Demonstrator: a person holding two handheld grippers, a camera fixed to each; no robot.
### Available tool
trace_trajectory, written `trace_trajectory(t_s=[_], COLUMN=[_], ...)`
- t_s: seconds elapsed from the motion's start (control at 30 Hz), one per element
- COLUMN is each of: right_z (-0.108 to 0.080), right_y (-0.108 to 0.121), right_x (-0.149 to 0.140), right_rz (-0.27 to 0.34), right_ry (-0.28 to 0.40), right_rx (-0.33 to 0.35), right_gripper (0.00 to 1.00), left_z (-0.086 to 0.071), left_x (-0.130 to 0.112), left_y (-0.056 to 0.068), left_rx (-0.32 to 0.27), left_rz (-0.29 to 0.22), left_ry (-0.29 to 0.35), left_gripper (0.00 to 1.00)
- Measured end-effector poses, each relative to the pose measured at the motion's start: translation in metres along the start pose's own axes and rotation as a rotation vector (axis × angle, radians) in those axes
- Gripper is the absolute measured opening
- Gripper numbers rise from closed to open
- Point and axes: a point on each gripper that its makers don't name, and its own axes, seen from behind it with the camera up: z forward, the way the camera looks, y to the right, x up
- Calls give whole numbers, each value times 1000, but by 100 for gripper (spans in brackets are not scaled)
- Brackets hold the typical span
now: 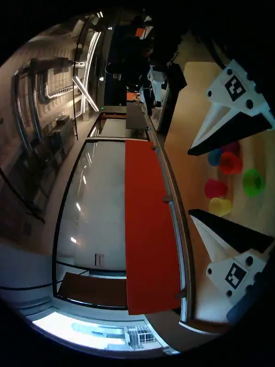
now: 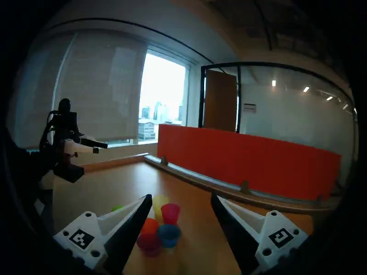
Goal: Pour water
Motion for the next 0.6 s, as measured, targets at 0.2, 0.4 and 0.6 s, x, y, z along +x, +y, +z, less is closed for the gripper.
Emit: trace_trajectory(t_s=[0.2, 0.4, 0.6], right_z=[-1, 0, 3], right_y=[-1, 0, 1], right_x=[-8, -22, -32], right_rz=[-23, -32, -33], right_ry=[-51, -116, -171], right_rx=[27, 48, 64], right_gripper=[99, 99, 99], left_z=[-1, -3, -5], left_x=[-16, -37, -53], left_y=[1, 6, 7], left_rx=[-11, -40, -48], left_rz=[50, 92, 124], left_ry=[-57, -119, -168], left_gripper=[86, 86, 86])
